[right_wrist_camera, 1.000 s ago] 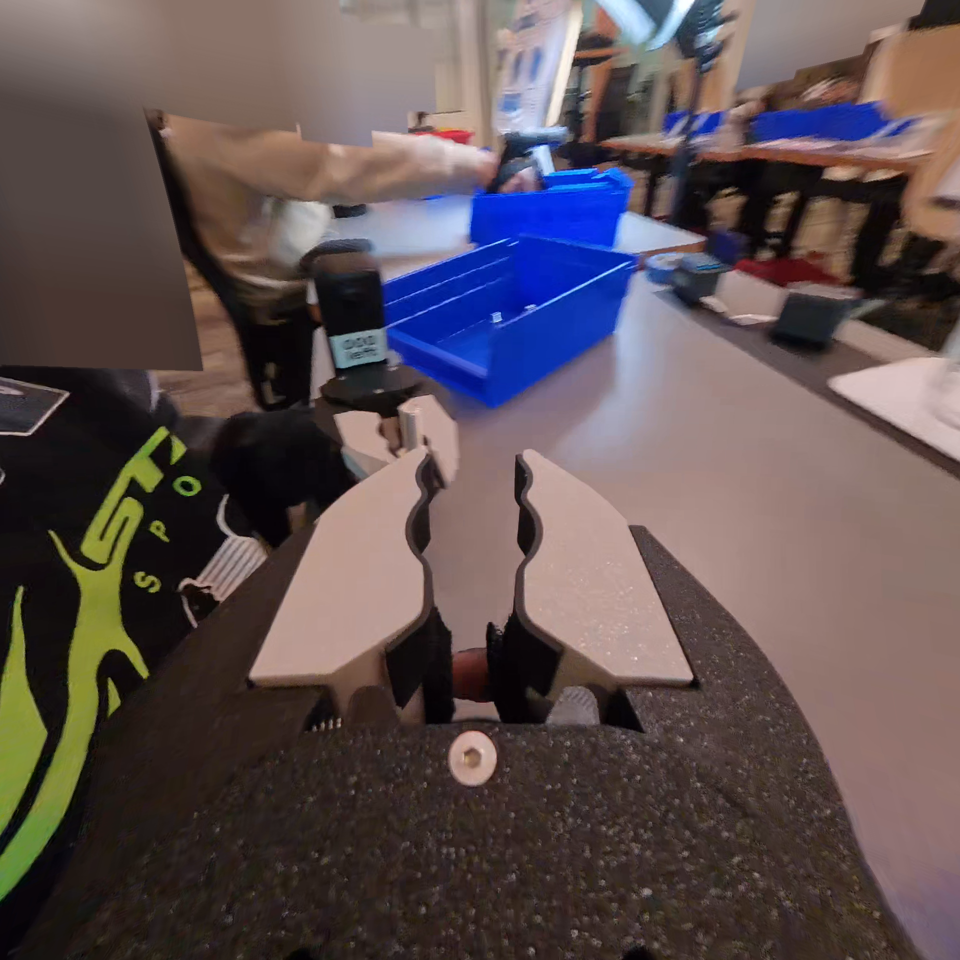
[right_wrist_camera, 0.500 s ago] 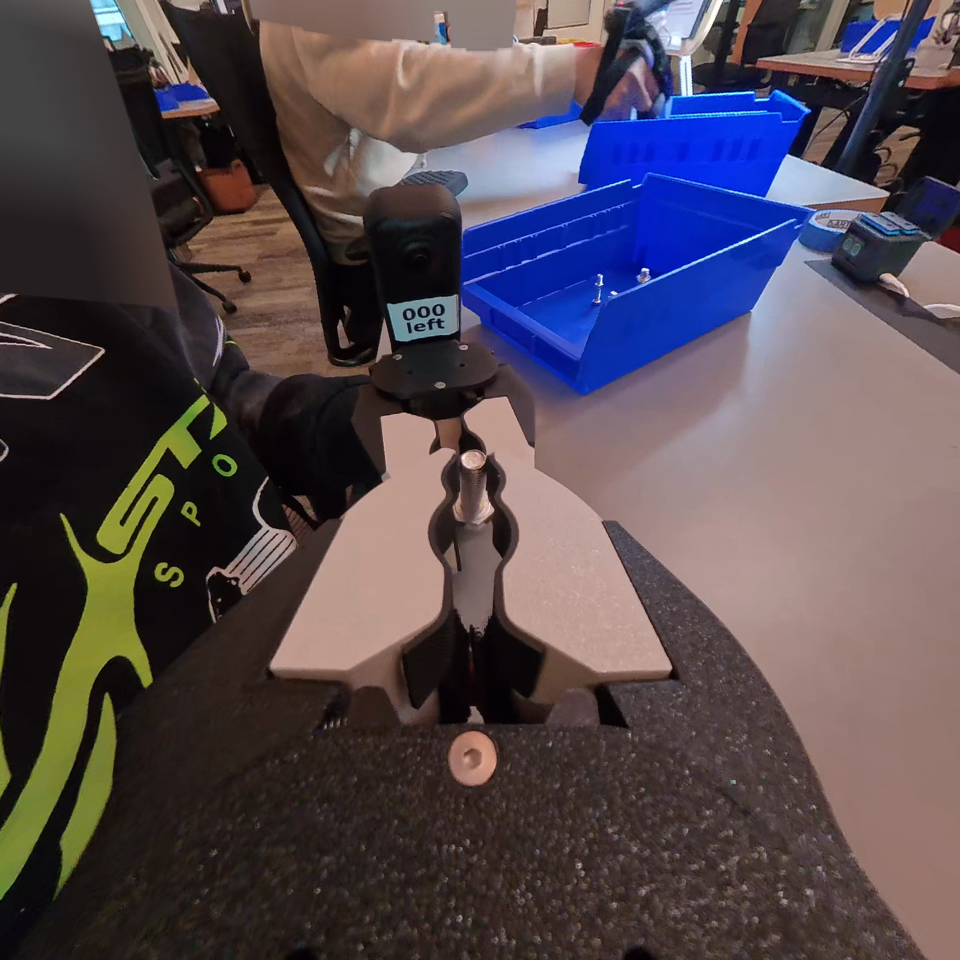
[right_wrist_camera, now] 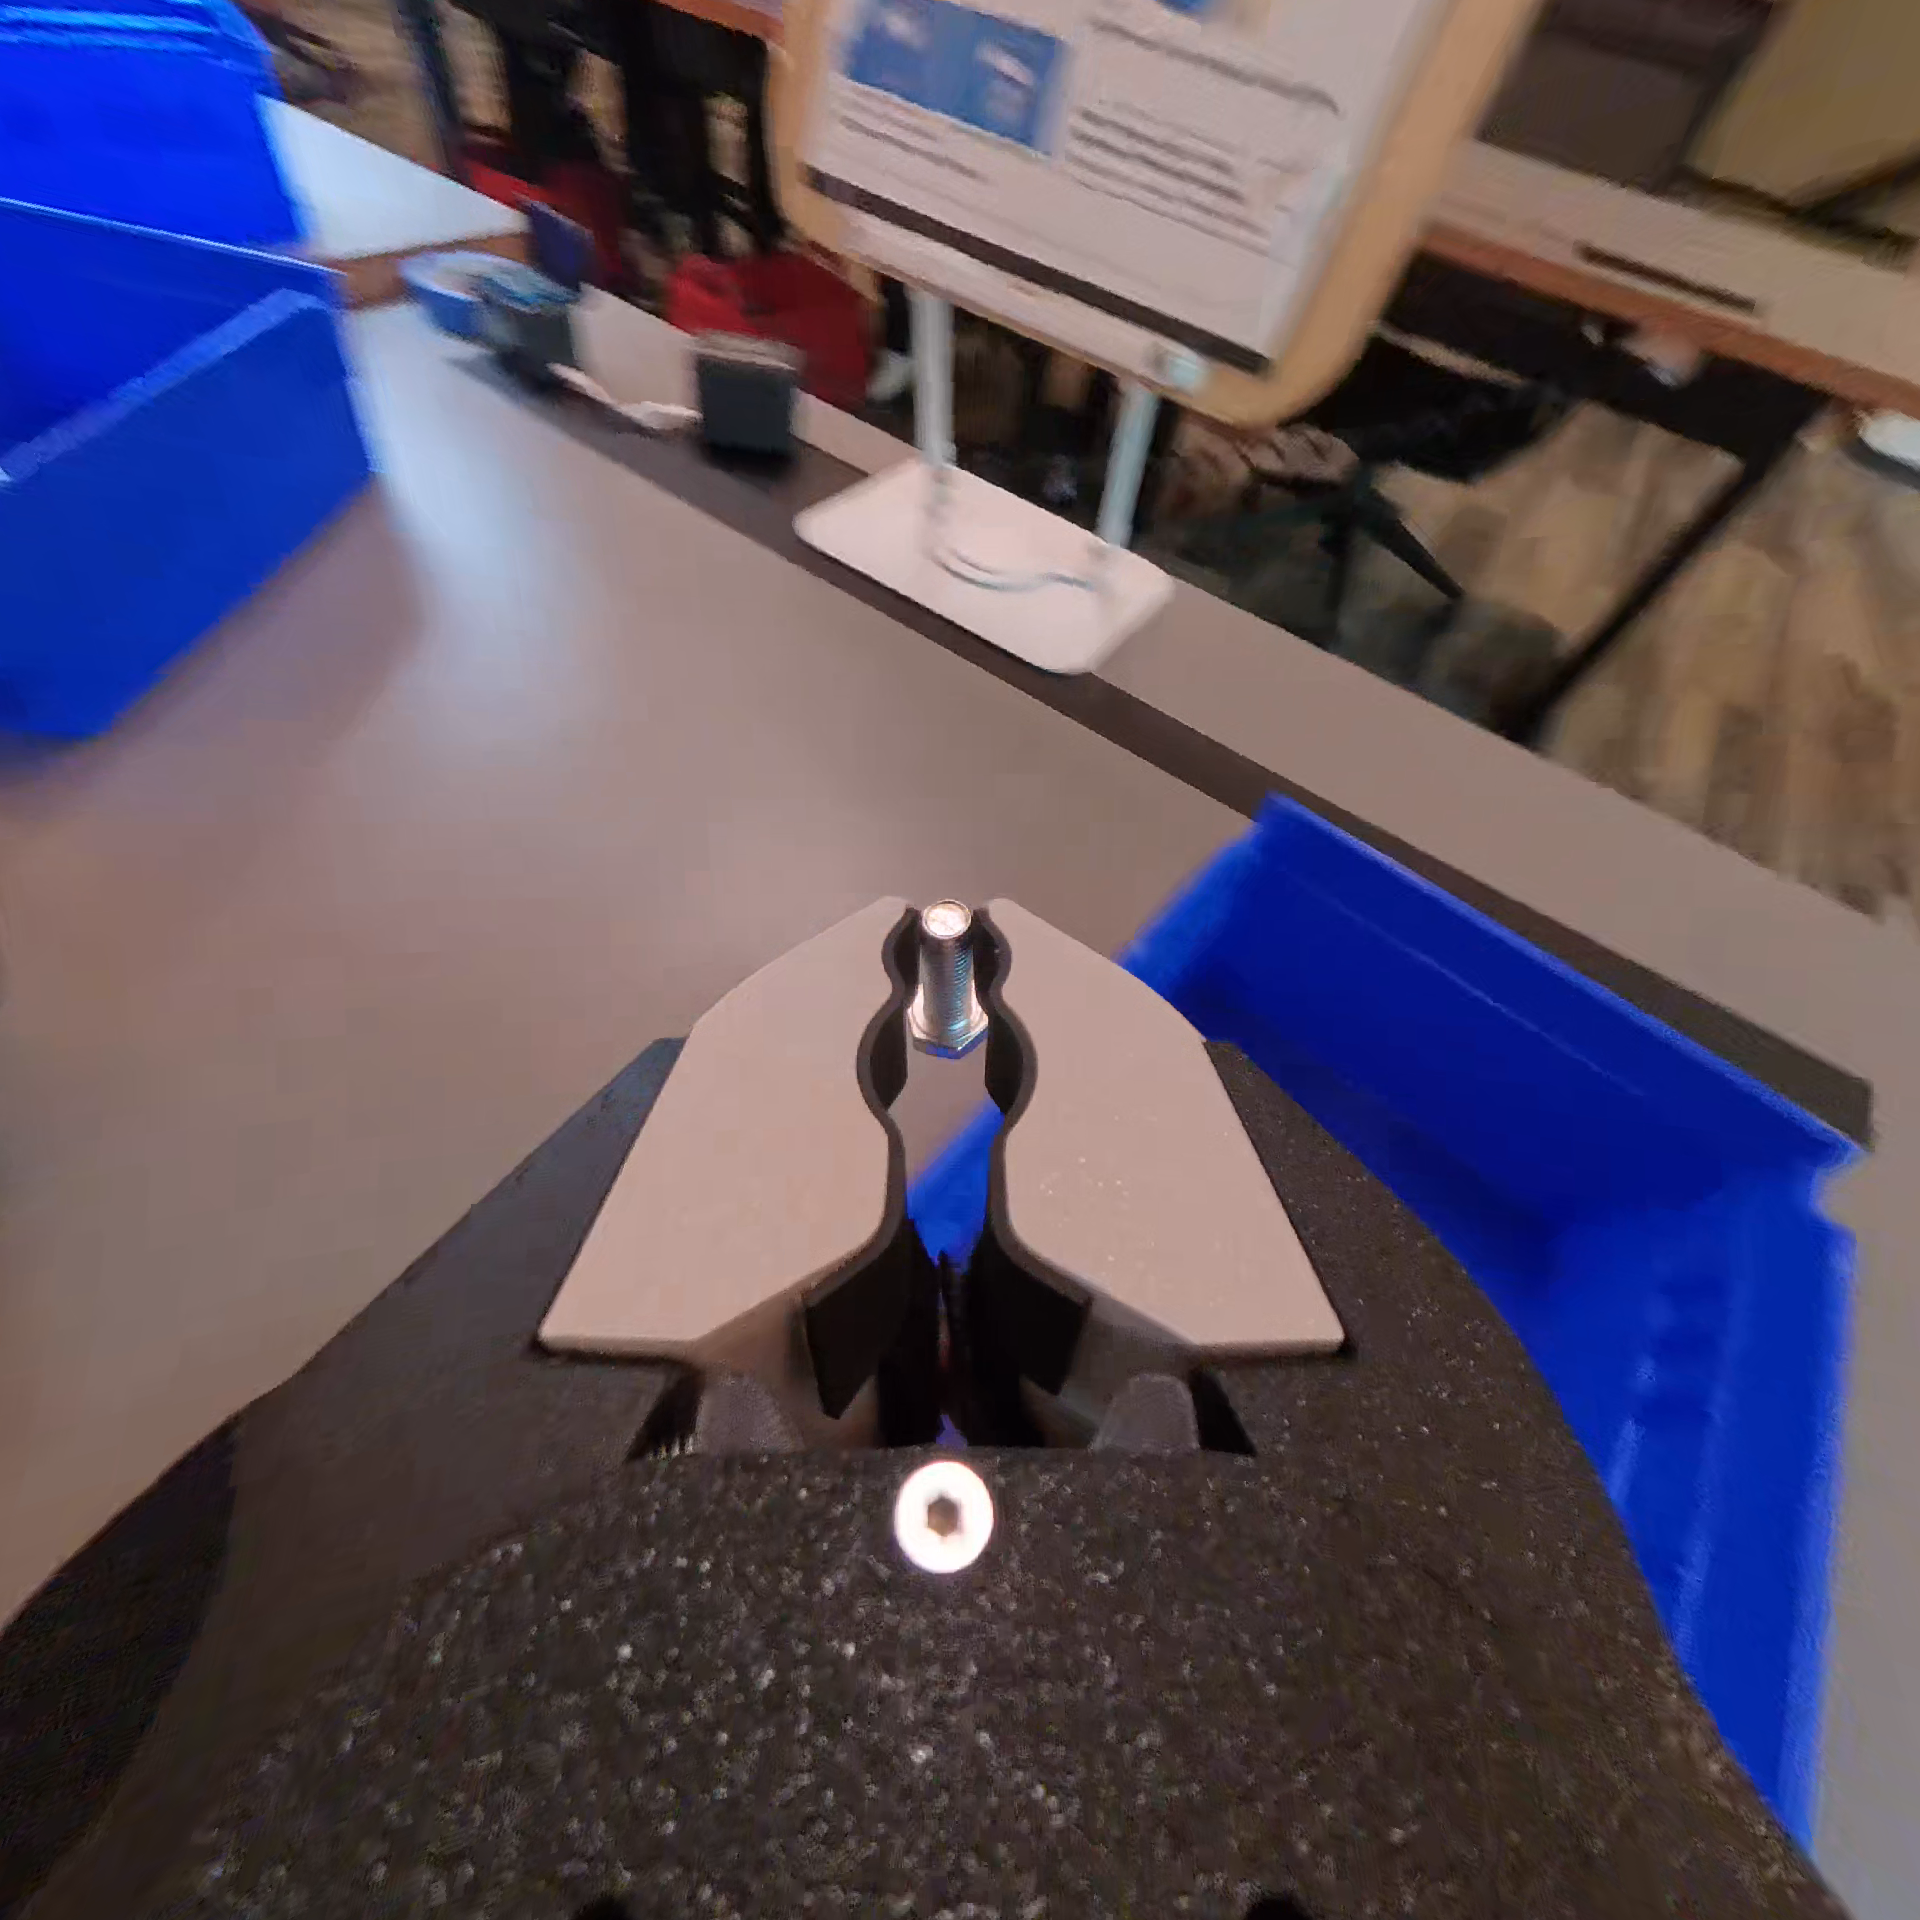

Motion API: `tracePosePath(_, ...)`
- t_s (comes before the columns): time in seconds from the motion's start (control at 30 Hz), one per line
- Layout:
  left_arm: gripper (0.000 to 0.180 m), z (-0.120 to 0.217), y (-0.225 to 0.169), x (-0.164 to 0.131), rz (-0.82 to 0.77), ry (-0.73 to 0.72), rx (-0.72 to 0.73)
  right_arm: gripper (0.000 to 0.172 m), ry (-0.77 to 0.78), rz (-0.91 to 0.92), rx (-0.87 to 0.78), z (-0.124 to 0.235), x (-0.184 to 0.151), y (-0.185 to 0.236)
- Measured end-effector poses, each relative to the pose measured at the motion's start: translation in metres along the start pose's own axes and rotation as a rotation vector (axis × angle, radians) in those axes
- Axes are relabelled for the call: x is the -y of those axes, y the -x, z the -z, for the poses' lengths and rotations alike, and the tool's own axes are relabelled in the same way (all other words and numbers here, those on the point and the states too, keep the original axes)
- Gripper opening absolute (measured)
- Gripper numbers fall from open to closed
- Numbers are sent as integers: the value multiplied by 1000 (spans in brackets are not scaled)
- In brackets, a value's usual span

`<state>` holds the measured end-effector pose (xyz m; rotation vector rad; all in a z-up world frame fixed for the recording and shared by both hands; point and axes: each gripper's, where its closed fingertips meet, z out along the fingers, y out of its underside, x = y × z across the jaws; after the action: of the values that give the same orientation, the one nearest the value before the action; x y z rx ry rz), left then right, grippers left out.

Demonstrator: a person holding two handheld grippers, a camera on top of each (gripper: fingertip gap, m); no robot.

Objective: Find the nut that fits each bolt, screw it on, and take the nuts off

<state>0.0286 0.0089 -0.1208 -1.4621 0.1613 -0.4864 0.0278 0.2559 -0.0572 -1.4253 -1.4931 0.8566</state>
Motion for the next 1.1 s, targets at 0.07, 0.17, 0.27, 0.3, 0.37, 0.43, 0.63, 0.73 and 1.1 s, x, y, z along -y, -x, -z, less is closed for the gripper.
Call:
tracePosePath(0.07,34,0,1,0,11,2,4,10,56,-49,-71,-17,-18,-36)
tracePosePath(0.17,34,-1,2,-1,21,5,2,10,127,-126,-124,-47,-46,-75)
tracePosePath(0.27,35,0,3,0,20,1,4,10,203,-200,-161,-76,-76,-104)
tracePosePath(0.3,35,0,3,0,21,0,5,10,228,-229,-172,-84,-86,-111)
tracePosePath(0.37,34,0,3,0,24,-2,6,10,291,-268,-204,-98,-106,-122)
tracePosePath(0.43,34,0,4,0,27,-3,8,10,350,-276,-215,-108,-122,-126)
tracePosePath(0.63,34,0,4,1,26,-7,12,10,385,-297,-238,-118,-139,-131)
tracePosePath(0.73,34,0,4,0,27,-6,11,10,386,-302,-248,-116,-141,-132)
tracePosePath(1.1,34,0,4,-1,25,2,13,57,-74,-211,-313,-25,-26,-77)
